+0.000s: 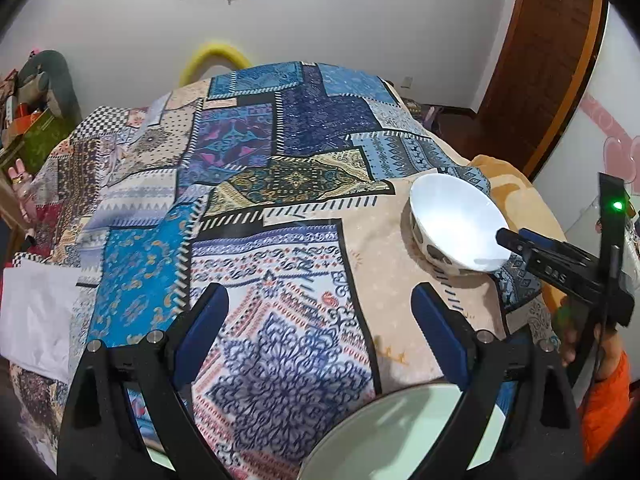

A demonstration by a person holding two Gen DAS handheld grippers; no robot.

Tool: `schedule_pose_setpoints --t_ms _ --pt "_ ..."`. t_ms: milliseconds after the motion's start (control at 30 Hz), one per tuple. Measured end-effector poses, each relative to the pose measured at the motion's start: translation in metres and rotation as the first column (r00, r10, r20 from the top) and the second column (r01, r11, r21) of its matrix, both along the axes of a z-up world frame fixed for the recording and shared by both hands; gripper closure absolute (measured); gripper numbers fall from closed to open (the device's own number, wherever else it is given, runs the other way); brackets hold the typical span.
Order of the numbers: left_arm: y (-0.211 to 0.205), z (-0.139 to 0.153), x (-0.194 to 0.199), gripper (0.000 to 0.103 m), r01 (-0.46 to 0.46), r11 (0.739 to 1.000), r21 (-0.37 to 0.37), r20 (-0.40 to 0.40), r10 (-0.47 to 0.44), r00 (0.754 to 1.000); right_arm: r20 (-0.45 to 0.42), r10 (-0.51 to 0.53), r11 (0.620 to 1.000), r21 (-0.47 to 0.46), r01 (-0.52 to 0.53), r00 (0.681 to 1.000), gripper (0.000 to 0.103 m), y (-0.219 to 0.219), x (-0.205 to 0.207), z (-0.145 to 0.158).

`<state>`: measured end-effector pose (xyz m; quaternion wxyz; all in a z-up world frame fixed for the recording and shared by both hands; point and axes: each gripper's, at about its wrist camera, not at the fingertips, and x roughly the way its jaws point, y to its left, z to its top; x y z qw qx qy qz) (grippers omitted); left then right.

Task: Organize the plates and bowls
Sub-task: 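Move both tools toward the white spotted bowl, then grip the rim of the white spotted bowl with both tools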

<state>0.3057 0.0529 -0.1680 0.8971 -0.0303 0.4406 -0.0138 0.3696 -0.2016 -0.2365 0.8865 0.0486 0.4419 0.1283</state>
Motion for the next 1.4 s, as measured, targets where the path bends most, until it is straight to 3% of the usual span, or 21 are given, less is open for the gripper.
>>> schedule_pose_setpoints --t_ms 67,167,400,800,1033,1167,1233,1400 --pt "-0.004 -0.004 0.009 0.010 0.008 1.000 0.008 -0.007 -0.008 1.000 -0.014 -0.001 1.000 -0.001 0.001 1.000 0.072 -0.002 0.005 -0.004" --pt "-0.009 -0.010 0.020 0.010 0.019 1.000 0.016 -0.018 -0.019 1.000 -0.040 0.019 1.000 0.001 -0.019 0.999 0.087 0.000 0.011 -0.012" --pt "-0.016 -0.021 0.039 0.010 0.019 1.000 -0.010 -0.045 -0.019 0.999 -0.029 0.077 0.997 0.017 -0.077 0.997 0.088 0.004 0.007 -0.011" --pt "-0.032 -0.046 0.058 0.011 0.019 0.999 -0.036 -0.117 -0.023 0.993 -0.059 0.266 0.964 0.042 -0.264 0.962 0.088 0.037 -0.030 -0.008" --pt "-0.042 -0.076 0.062 0.041 0.041 0.998 -0.053 -0.232 -0.053 0.971 -0.068 0.253 0.967 0.024 -0.252 0.965 0.082 0.041 -0.030 -0.011" --pt "-0.050 -0.085 0.064 0.052 0.064 0.996 -0.056 -0.257 -0.076 0.963 -0.074 0.242 0.970 0.039 -0.240 0.967 0.082 0.041 -0.028 -0.013" --pt "-0.053 -0.090 0.066 0.066 0.077 0.995 -0.067 -0.276 -0.092 0.957 -0.082 0.239 0.971 0.037 -0.237 0.968 0.082 0.042 -0.026 -0.014" --pt "-0.058 -0.091 0.067 0.086 0.104 0.990 -0.093 -0.270 -0.125 0.955 -0.079 0.217 0.976 0.025 -0.216 0.973 0.084 0.043 -0.031 -0.011"
